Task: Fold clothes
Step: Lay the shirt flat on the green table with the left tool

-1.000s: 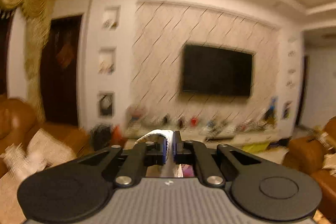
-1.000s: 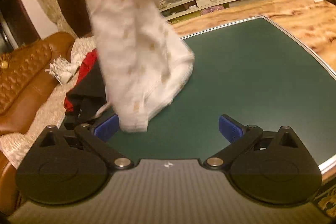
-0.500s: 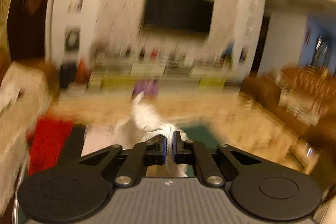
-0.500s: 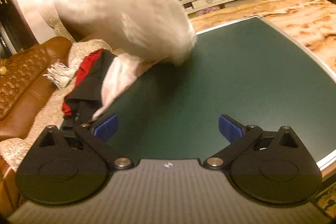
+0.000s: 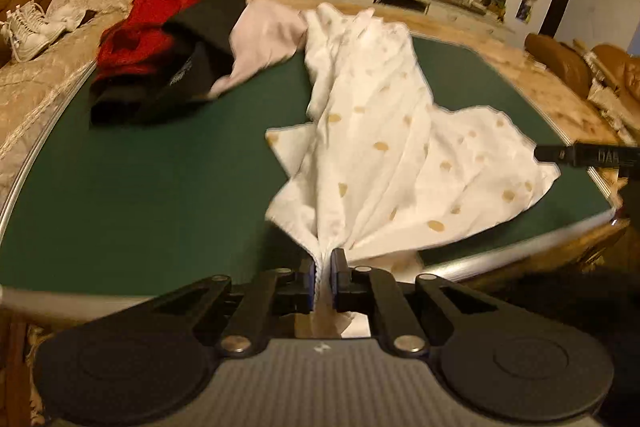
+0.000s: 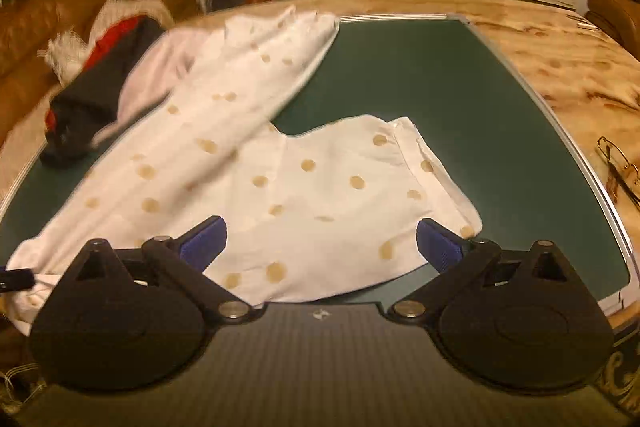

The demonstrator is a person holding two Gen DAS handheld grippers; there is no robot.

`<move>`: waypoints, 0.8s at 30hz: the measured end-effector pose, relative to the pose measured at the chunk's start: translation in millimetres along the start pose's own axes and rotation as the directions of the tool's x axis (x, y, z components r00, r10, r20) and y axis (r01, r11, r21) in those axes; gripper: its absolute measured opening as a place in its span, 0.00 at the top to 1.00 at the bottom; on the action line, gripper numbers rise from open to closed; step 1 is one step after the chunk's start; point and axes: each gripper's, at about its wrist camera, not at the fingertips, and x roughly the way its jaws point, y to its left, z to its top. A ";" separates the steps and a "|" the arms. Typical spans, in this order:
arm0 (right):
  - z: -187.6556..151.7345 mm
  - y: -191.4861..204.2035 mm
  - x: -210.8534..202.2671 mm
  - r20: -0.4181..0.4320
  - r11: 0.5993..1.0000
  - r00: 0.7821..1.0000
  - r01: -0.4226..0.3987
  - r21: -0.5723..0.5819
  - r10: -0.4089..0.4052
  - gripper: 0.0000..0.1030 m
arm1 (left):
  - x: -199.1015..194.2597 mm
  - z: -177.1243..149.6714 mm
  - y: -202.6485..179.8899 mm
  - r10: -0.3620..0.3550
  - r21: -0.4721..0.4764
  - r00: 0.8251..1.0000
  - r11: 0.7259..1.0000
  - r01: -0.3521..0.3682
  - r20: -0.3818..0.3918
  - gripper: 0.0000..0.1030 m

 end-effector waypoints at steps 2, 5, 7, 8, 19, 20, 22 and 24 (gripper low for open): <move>-0.6 -0.2 7.6 -0.024 1.000 1.000 -0.001 -0.023 0.001 0.00 | 2.9 -8.7 7.8 0.001 -0.011 1.000 1.000 -0.001 -0.023 0.74; 1.1 1.8 17.0 -0.044 0.999 0.999 0.000 -0.052 -0.003 0.00 | -18.5 -17.6 15.8 -0.034 -0.063 0.999 0.997 0.034 -0.004 0.64; 4.8 1.5 24.8 -0.050 0.997 0.999 0.007 -0.071 -0.010 0.00 | -25.0 -14.0 23.0 -0.017 -0.097 1.000 0.995 0.020 0.026 0.50; 7.5 0.0 29.1 -0.049 0.997 0.998 0.024 -0.080 -0.028 0.00 | -28.2 -11.3 26.0 -0.007 -0.107 0.999 0.994 0.013 0.048 0.41; 35.9 -53.6 80.9 -0.077 0.988 0.985 0.149 -0.047 -0.152 0.00 | 27.9 88.6 -5.2 0.004 -0.014 0.994 1.000 -0.002 0.105 0.13; 36.6 -57.0 86.0 -0.084 0.986 0.983 0.157 -0.051 -0.161 0.00 | 42.8 99.1 -9.0 0.006 0.001 0.996 1.000 -0.006 0.094 0.13; 36.6 -61.4 94.5 -0.098 0.984 0.980 0.167 -0.066 -0.173 0.00 | 69.9 119.1 -15.4 0.007 0.019 0.997 1.000 -0.008 0.078 0.13; 35.6 -65.4 101.7 -0.112 0.983 0.978 0.168 -0.075 -0.175 0.00 | 91.1 136.4 -17.4 -0.002 0.015 0.997 1.000 0.001 0.071 0.15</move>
